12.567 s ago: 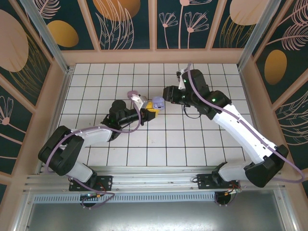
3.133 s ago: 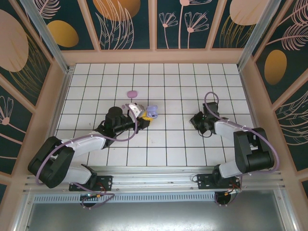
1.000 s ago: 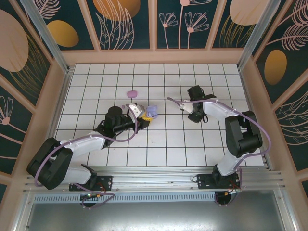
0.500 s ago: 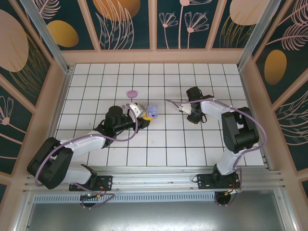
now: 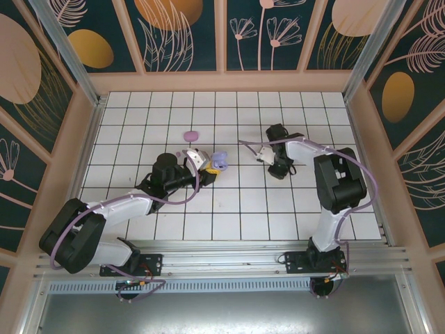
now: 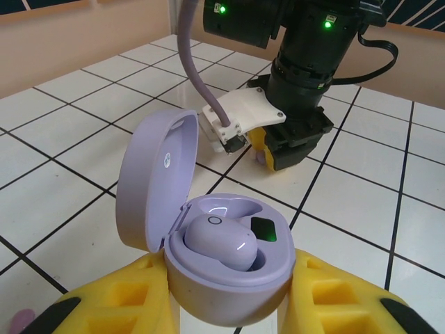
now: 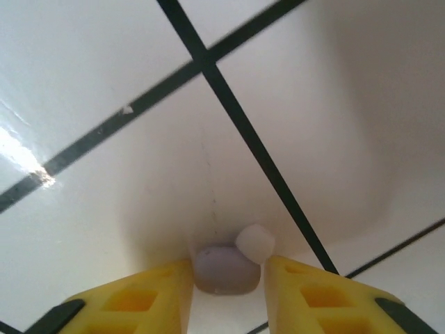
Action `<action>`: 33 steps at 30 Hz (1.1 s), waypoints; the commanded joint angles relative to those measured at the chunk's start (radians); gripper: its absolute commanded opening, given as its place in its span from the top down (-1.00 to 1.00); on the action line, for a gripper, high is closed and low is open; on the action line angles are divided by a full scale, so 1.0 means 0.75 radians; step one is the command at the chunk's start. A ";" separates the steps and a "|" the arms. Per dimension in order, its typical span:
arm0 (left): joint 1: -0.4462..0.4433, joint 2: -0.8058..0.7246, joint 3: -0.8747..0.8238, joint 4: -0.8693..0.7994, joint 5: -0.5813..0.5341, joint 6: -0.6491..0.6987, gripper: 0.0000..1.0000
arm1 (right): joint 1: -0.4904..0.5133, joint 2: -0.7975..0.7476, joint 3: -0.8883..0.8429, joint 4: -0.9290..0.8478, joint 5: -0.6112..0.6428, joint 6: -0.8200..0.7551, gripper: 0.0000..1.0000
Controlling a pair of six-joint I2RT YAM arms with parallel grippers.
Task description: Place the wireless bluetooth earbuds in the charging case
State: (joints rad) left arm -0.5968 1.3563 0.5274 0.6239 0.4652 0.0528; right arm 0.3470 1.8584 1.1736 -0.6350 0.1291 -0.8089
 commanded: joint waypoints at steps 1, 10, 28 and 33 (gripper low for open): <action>-0.005 -0.027 -0.014 0.009 -0.009 0.030 1.00 | 0.017 0.072 0.067 0.017 -0.125 0.101 0.51; -0.006 -0.037 -0.019 0.005 -0.014 0.031 1.00 | 0.018 0.137 0.166 -0.055 -0.292 0.291 0.71; -0.006 -0.059 -0.027 -0.006 -0.027 0.026 1.00 | -0.049 0.186 0.338 -0.174 -0.709 0.721 0.73; -0.006 -0.067 -0.034 -0.004 -0.031 0.025 1.00 | -0.077 0.179 0.365 -0.217 -0.734 0.834 0.74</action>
State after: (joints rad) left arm -0.5968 1.3281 0.5102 0.6228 0.4465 0.0532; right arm 0.3000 1.9869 1.4132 -0.7444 -0.3645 -0.2646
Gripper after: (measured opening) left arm 0.299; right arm 0.138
